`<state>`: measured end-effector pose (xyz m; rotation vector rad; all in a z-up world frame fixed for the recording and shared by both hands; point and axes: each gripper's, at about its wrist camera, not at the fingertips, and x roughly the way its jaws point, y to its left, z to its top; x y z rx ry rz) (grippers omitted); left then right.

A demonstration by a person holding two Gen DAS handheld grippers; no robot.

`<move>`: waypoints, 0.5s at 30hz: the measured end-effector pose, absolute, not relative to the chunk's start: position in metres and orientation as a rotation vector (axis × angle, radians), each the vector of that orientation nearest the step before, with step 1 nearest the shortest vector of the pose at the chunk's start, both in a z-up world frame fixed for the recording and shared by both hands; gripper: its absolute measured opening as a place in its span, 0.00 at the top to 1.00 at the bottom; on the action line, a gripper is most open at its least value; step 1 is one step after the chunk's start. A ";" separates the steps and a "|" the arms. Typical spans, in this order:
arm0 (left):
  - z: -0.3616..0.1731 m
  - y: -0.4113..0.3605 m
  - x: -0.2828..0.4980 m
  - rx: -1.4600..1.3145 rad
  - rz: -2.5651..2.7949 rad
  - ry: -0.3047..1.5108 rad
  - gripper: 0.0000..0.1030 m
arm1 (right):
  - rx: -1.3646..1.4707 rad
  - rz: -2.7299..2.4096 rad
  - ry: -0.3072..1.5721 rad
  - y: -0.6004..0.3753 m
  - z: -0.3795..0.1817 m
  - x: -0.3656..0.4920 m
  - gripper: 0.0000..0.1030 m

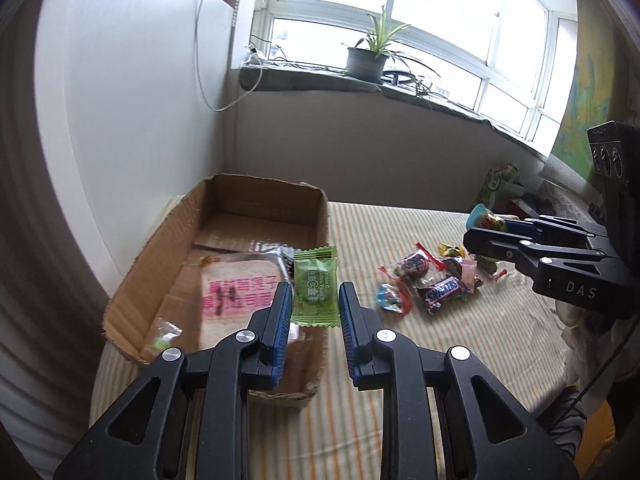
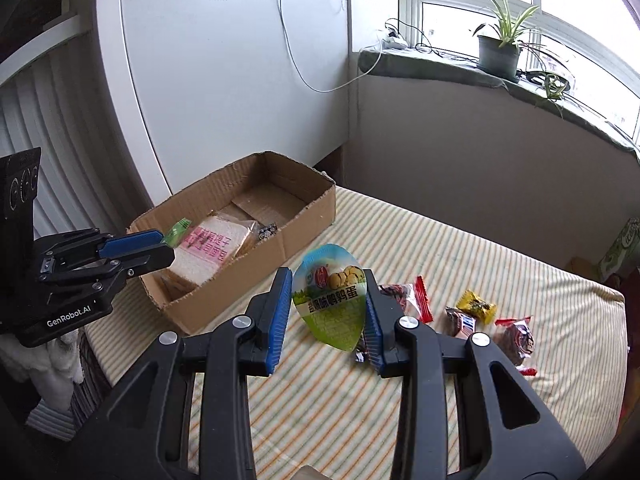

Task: Organize snacks
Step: 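Carry the green-wrapped sweet with the left tool toward the box while the right tool lifts the pouch, then lower both held snacks into the box and open both tools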

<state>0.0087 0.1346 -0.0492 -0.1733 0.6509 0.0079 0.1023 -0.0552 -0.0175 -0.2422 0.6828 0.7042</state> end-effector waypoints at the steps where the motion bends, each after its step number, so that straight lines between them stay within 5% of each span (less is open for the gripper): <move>1: -0.049 0.141 0.008 -0.176 0.021 0.650 0.78 | -0.242 0.711 0.685 -0.050 -0.017 0.105 0.66; 15: -0.067 0.205 0.011 -0.226 0.169 0.668 0.78 | -0.232 0.747 0.739 0.025 -0.023 0.155 0.66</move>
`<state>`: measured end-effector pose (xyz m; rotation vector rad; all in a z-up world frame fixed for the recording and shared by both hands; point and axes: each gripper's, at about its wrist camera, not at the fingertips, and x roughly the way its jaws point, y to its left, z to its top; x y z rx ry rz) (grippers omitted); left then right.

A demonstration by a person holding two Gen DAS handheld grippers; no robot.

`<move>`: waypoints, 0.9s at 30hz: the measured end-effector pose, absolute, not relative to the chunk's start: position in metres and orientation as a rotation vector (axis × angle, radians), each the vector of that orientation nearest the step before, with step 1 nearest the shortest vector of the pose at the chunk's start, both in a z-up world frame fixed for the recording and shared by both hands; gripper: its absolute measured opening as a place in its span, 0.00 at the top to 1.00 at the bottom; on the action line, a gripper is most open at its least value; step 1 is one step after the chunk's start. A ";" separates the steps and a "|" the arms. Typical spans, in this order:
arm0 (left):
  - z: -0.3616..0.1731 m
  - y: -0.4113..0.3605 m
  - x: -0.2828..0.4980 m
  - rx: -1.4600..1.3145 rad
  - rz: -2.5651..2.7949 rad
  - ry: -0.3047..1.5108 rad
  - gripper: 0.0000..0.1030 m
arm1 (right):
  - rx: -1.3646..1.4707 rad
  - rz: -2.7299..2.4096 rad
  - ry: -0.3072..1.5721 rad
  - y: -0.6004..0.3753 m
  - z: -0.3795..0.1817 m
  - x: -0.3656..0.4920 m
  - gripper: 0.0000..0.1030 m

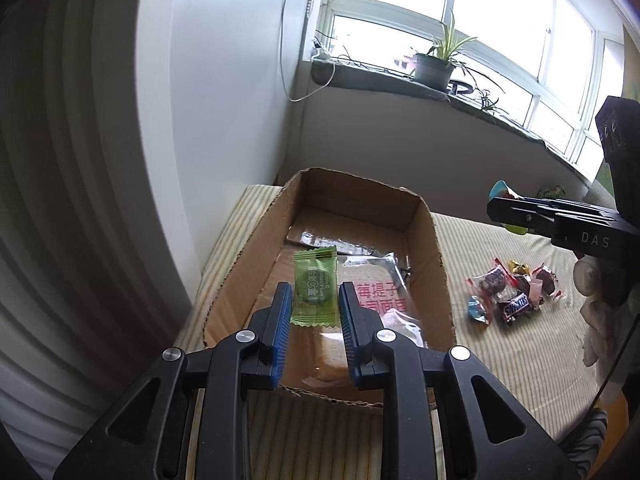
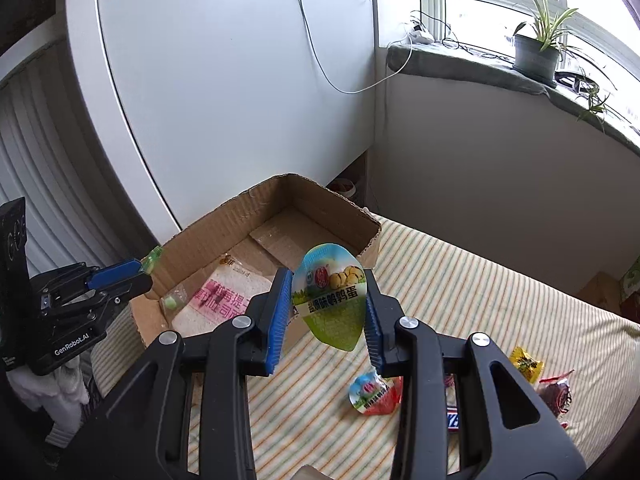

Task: Organize snacks
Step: 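Lower both held snacks into the box and open both tools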

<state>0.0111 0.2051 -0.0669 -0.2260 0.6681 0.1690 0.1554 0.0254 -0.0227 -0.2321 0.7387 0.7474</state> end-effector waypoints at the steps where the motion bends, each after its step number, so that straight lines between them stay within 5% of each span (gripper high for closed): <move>1: -0.068 0.207 0.011 -0.226 0.174 0.670 0.78 | -0.235 0.746 0.742 0.030 -0.025 0.158 0.66; 18: -0.079 0.219 0.021 -0.223 0.186 0.702 0.78 | -0.294 0.759 0.802 0.079 -0.053 0.178 0.66; 20: -0.078 0.219 0.022 -0.224 0.187 0.702 0.78 | -0.286 0.762 0.809 0.079 -0.054 0.179 0.60; 22: -0.078 0.219 0.022 -0.227 0.182 0.704 0.77 | -0.278 0.752 0.793 0.077 -0.052 0.178 0.31; 27: -0.077 0.218 0.022 -0.230 0.184 0.702 0.62 | -0.262 0.743 0.775 0.070 -0.046 0.176 0.29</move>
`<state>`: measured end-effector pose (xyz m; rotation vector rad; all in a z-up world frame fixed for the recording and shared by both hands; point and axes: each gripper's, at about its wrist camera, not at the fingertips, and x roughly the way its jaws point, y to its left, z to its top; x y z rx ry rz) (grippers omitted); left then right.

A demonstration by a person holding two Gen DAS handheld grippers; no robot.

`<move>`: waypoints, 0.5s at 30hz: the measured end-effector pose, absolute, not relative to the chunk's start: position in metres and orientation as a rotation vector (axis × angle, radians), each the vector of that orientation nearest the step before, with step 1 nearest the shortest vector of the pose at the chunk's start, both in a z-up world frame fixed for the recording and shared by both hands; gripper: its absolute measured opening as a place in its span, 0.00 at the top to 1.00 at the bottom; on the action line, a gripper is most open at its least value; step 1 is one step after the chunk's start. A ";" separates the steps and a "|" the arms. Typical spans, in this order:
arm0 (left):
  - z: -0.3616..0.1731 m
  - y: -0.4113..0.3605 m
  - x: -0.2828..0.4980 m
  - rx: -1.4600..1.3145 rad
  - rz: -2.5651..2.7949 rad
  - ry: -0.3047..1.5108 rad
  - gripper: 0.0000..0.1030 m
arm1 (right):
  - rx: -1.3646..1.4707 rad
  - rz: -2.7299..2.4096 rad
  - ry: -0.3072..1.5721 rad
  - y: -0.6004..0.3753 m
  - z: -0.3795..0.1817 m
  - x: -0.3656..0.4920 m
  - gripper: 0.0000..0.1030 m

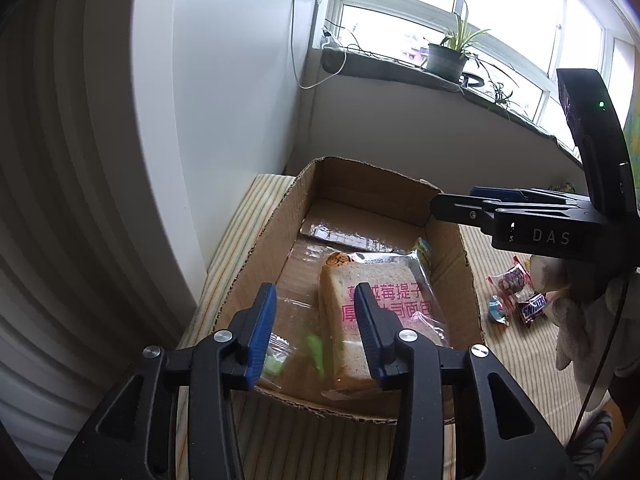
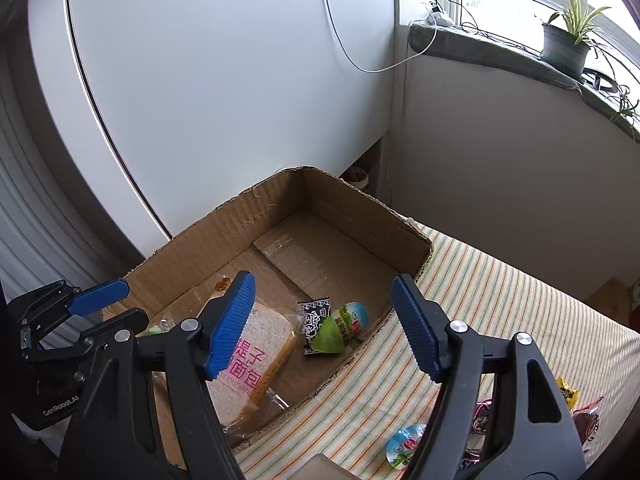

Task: Organize snacks
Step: 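Lower both held snacks into the box and open both tools, then move both open tools back over the snack pile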

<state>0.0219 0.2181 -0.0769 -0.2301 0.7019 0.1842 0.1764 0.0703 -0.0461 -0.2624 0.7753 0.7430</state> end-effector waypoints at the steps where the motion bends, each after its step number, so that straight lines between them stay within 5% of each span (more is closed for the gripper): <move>1: -0.076 0.217 0.021 -0.229 0.183 0.700 0.62 | -0.260 0.742 0.773 0.068 -0.045 0.176 0.29; 15: -0.058 0.198 0.011 -0.215 0.168 0.663 0.62 | -0.252 0.732 0.738 0.049 -0.029 0.161 0.28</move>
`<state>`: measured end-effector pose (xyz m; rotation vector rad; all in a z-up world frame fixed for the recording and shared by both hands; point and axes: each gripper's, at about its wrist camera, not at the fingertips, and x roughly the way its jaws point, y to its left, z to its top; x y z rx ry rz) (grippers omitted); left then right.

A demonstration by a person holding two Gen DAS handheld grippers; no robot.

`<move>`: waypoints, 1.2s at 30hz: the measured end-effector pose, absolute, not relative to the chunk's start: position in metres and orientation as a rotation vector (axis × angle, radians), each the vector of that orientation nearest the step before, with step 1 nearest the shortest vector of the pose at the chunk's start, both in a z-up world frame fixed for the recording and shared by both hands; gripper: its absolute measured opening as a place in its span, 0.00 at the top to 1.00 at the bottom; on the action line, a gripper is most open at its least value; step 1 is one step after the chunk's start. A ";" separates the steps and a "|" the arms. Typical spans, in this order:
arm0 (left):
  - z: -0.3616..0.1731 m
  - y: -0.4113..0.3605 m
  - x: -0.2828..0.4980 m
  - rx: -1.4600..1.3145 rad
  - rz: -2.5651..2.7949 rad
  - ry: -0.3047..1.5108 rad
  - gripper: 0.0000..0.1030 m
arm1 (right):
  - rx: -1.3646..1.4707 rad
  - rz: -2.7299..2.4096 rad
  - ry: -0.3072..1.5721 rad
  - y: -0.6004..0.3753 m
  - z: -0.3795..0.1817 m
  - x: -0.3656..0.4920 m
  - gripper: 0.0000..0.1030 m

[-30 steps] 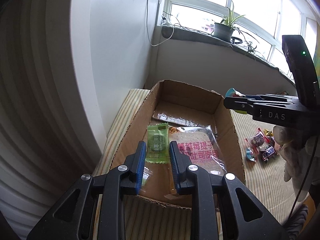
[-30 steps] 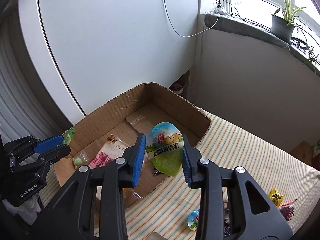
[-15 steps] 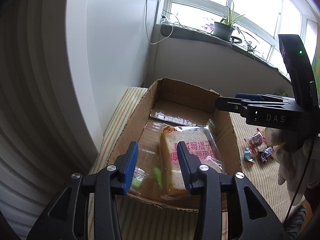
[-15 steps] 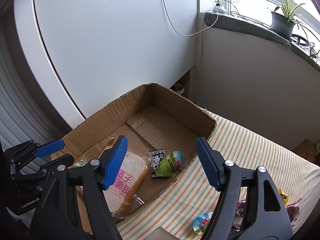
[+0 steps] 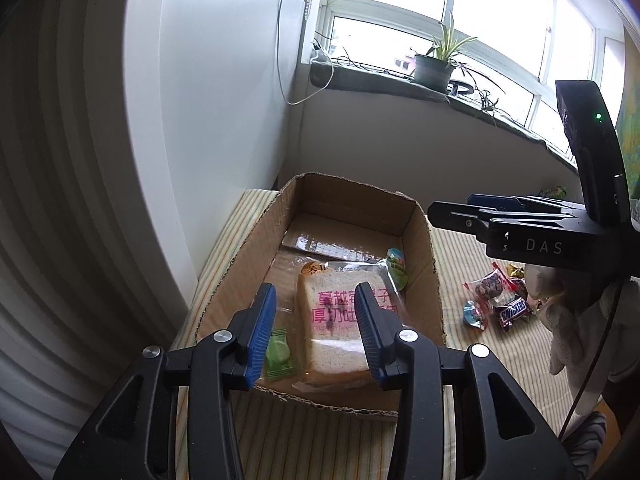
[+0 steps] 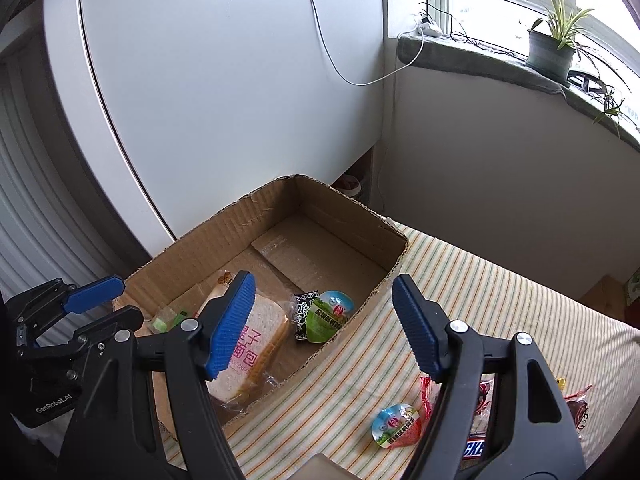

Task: Organize snacks
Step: 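Move both open tools back over the snack pile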

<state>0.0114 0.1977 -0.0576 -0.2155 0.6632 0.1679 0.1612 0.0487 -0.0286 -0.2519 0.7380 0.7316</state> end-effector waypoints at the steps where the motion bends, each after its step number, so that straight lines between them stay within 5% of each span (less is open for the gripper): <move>1: -0.056 0.196 0.011 -0.214 0.164 0.661 0.62 | -0.252 0.731 0.733 0.047 -0.027 0.160 0.28; 14: -0.038 0.162 0.005 -0.209 0.087 0.626 0.62 | -0.218 0.704 0.696 -0.009 -0.005 0.140 0.28; 36: -0.059 0.047 0.038 -0.149 -0.154 0.707 0.62 | -0.082 0.422 0.737 -0.236 -0.016 0.137 0.28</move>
